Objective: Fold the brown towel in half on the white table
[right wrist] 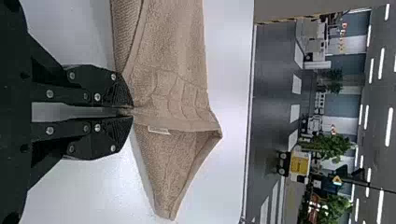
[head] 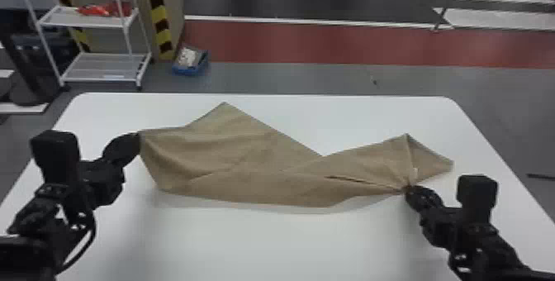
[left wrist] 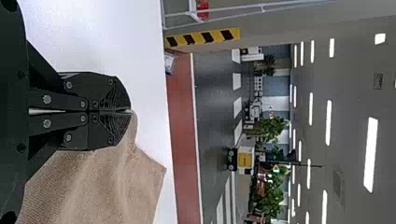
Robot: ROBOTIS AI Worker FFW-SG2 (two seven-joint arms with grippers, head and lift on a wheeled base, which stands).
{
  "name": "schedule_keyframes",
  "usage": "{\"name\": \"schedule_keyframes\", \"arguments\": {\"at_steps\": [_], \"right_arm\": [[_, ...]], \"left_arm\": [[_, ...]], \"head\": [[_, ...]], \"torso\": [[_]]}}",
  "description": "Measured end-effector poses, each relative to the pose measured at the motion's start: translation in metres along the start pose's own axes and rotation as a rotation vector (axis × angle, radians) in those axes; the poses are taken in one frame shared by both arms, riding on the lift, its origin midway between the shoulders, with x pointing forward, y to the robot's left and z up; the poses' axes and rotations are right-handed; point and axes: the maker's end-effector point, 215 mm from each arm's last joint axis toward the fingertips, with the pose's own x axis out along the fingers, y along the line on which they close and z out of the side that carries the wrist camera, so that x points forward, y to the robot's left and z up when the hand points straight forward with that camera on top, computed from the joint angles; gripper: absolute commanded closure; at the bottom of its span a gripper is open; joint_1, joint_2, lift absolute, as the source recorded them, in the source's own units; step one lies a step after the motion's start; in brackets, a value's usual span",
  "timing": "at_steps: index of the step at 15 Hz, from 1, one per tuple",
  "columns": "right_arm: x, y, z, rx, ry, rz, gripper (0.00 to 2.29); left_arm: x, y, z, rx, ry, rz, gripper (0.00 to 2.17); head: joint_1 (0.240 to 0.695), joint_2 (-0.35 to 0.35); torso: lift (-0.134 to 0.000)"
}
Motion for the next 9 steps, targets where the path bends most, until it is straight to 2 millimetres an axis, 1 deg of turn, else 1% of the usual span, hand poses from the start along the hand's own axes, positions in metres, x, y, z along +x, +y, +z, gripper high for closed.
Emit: {"name": "schedule_keyframes", "arguments": {"at_steps": [2,4,5,7,9], "right_arm": [[-0.001,-0.002,0.001,0.005,-0.001,-0.001,1.18],[-0.003,0.001,0.01,0.008,-0.018,0.011,1.18],[-0.007,0.003,0.018,0.011,-0.032,0.018,1.18],[-0.018,0.002,0.04,0.032,-0.058,0.03,1.18],[-0.027,-0.008,0.062,0.053,-0.065,0.031,1.18]], "left_arm": [[0.0,0.0,-0.001,0.0,0.004,-0.001,2.03],[0.0,0.0,0.0,0.0,0.004,-0.002,2.03],[0.0,0.0,0.003,0.001,0.001,-0.002,2.03],[-0.003,0.002,0.013,0.005,-0.014,0.004,2.03],[-0.012,0.01,0.029,0.008,-0.035,0.02,2.03]], "head": [[0.695,-0.087],[0.695,-0.086],[0.695,-0.084],[0.695,-0.079],[0.695,-0.079]], "torso": [[-0.123],[-0.123],[-0.123],[-0.123],[-0.123]]}}
